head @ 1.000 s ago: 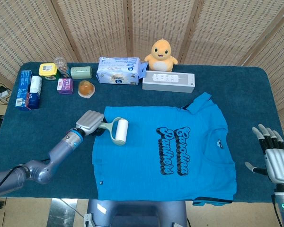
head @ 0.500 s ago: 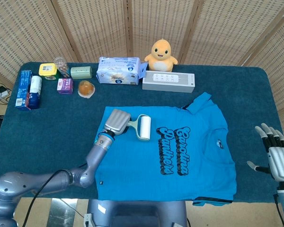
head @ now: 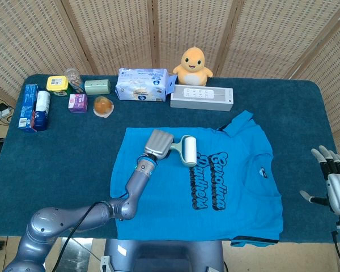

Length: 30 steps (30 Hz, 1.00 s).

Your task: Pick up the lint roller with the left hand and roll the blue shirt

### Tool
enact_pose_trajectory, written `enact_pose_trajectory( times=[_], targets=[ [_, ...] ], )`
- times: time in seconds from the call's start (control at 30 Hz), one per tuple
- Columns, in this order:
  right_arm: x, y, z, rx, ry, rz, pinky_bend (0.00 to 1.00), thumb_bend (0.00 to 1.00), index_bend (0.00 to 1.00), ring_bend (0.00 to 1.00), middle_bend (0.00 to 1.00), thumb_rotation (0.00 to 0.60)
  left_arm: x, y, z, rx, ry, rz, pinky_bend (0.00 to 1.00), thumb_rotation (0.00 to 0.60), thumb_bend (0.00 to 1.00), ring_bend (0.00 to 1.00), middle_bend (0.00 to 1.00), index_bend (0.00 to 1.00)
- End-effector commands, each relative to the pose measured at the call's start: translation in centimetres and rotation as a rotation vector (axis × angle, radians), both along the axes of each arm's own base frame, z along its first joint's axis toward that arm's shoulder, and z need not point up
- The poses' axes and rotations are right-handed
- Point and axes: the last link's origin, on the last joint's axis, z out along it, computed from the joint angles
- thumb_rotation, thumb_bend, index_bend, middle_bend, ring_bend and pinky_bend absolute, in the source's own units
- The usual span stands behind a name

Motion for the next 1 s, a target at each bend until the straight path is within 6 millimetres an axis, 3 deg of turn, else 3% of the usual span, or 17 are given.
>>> enact_pose_trajectory(
  times=[0.03, 1.0],
  targets=[
    [0.0, 0.0, 0.1, -0.003, -0.002, 0.001, 0.00, 0.00, 0.06, 0.00, 0.00, 0.600, 0.1, -0.1, -0.6, 0.005, 0.027, -0.018, 0.99, 0.600, 0.76, 0.80, 1.00, 0.86],
    [-0.1, 0.0, 0.6, -0.020, -0.008, -0.003, 0.00, 0.00, 0.06, 0.00, 0.00, 0.600, -3.7, -0.8, -1.3, 0.054, 0.158, -0.052, 0.99, 0.600, 0.73, 0.80, 1.00, 0.86]
  ],
)
